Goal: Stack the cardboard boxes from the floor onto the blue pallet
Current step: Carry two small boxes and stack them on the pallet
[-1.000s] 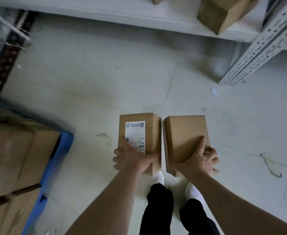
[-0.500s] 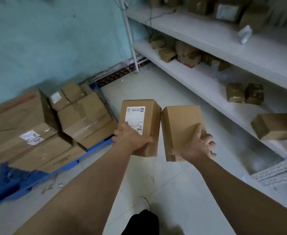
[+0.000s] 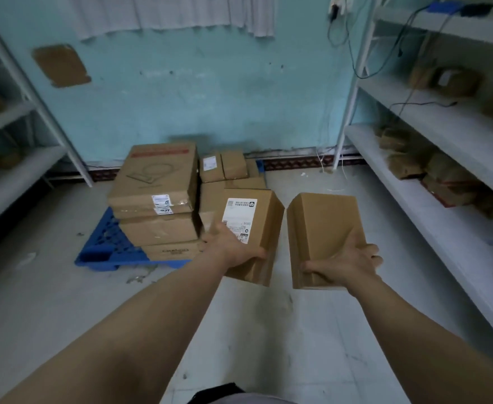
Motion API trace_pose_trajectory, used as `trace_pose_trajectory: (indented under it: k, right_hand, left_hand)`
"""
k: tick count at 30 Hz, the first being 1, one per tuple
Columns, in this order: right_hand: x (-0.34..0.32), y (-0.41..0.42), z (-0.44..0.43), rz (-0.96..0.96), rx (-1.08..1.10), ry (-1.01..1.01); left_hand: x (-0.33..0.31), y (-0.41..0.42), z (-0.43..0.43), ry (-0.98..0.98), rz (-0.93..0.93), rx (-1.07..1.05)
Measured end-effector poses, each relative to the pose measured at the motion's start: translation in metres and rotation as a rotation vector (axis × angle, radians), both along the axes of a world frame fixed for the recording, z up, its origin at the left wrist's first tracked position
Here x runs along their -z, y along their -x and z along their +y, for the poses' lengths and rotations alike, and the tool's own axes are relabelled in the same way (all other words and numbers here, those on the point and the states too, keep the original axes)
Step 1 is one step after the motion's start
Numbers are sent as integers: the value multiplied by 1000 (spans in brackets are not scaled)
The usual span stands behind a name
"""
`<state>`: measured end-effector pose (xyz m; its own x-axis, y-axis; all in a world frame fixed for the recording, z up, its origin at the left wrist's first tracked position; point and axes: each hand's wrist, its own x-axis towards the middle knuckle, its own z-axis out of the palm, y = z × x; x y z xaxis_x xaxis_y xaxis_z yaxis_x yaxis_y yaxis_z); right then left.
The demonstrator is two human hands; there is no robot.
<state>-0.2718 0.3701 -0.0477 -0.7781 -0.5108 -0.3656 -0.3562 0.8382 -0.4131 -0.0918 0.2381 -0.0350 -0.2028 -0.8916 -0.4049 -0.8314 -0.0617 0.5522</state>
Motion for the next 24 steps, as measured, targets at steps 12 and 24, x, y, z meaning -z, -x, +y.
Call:
trace_pose_trajectory:
  k: [12, 24]
  right_hand:
    - [3, -20, -167, -30, -85, -60]
    - [34, 89, -347, -28, -241, -123]
  left_hand:
    - [10, -41, -159, -75, 13, -173]
    - [45, 72, -301, -116, 4, -291]
